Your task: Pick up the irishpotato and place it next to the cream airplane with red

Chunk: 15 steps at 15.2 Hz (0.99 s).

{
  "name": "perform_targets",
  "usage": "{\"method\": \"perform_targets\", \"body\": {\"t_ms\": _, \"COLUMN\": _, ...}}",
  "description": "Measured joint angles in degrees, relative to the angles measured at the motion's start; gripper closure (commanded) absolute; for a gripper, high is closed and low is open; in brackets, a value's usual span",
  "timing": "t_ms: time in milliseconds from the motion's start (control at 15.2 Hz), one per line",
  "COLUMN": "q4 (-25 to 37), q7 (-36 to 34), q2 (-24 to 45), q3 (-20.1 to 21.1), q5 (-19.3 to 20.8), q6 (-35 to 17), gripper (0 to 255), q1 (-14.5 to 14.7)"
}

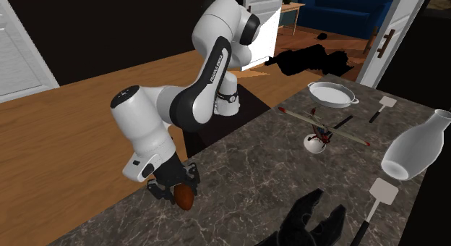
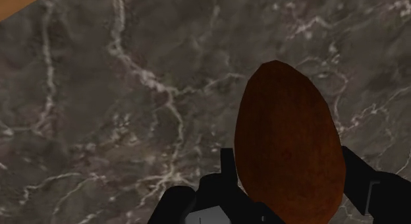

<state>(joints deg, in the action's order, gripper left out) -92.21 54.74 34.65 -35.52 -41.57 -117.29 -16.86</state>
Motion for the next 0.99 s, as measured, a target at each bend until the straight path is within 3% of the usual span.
{"method": "perform_targets", "body": {"t_ms": 990, "q4": 4.3, "q7": -4.3, "q2": -4.5, "q3": -2.3, "q5": 4.0, "q6": 7.3, "gripper": 255, "q1": 0.8}}
